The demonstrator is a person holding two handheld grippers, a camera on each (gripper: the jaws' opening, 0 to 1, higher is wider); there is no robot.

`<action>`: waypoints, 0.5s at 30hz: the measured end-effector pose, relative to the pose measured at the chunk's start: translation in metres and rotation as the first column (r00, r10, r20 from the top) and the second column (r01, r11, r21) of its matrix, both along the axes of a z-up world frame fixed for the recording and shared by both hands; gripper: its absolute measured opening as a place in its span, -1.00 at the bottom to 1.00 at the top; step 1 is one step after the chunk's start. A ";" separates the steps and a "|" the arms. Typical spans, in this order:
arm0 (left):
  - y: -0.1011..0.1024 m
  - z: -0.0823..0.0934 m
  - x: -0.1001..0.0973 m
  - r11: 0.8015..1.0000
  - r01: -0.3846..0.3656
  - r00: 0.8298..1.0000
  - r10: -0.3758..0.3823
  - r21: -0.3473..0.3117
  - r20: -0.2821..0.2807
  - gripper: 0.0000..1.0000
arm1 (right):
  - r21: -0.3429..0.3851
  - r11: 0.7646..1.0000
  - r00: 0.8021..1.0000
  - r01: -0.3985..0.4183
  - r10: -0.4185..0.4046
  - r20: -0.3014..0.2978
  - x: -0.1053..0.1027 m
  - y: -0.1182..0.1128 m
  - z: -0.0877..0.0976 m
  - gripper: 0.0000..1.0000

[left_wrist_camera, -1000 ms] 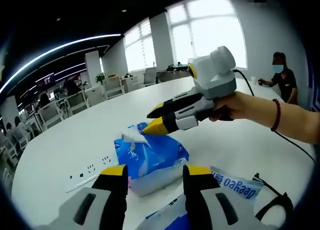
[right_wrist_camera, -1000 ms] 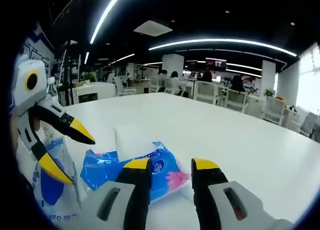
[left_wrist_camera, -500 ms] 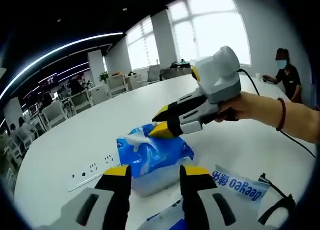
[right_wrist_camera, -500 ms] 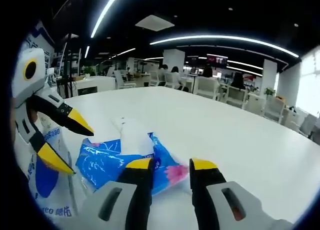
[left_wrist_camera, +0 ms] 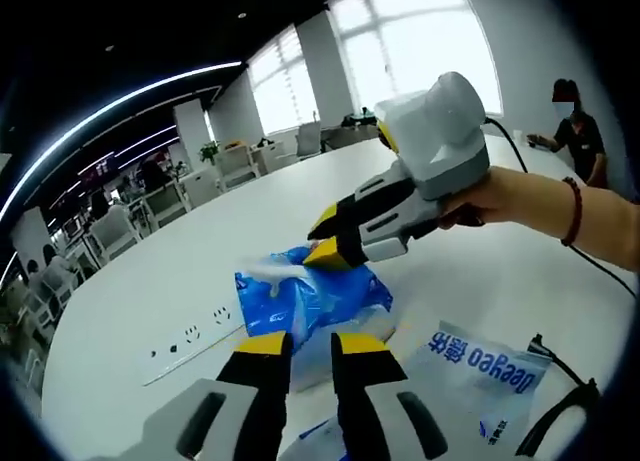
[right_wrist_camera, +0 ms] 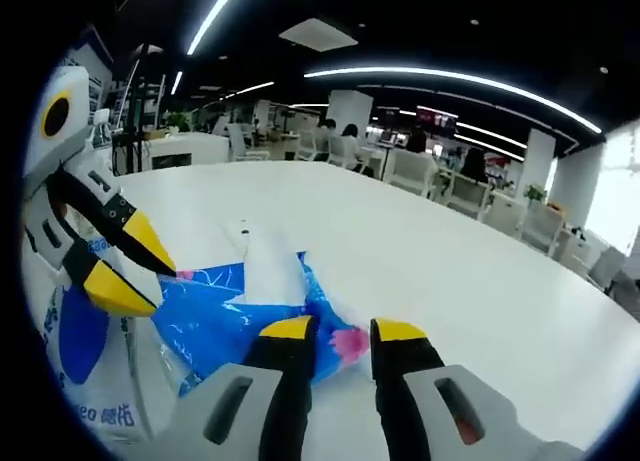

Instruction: Arrange the tabletop items into an orderly group along one side of the table until the central work area is clear of visible clutter.

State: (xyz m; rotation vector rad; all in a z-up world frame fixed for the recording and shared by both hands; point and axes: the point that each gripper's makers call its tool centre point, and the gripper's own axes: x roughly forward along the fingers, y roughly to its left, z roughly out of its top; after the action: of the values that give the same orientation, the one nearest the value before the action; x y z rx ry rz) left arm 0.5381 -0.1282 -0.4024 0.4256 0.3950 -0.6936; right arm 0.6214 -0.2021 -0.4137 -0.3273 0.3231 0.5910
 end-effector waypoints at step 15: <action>0.005 -0.006 0.002 0.999 -0.019 1.000 0.019 0.026 0.000 -1.00 | -0.048 0.999 1.000 0.008 -0.007 0.016 -0.003 0.001 0.002 -1.00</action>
State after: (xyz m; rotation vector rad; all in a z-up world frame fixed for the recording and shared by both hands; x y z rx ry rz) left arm 0.5400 -0.1231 -0.4083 0.4459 0.4083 -0.6703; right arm 0.6185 -0.2012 -0.4121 -0.3761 0.3239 0.5735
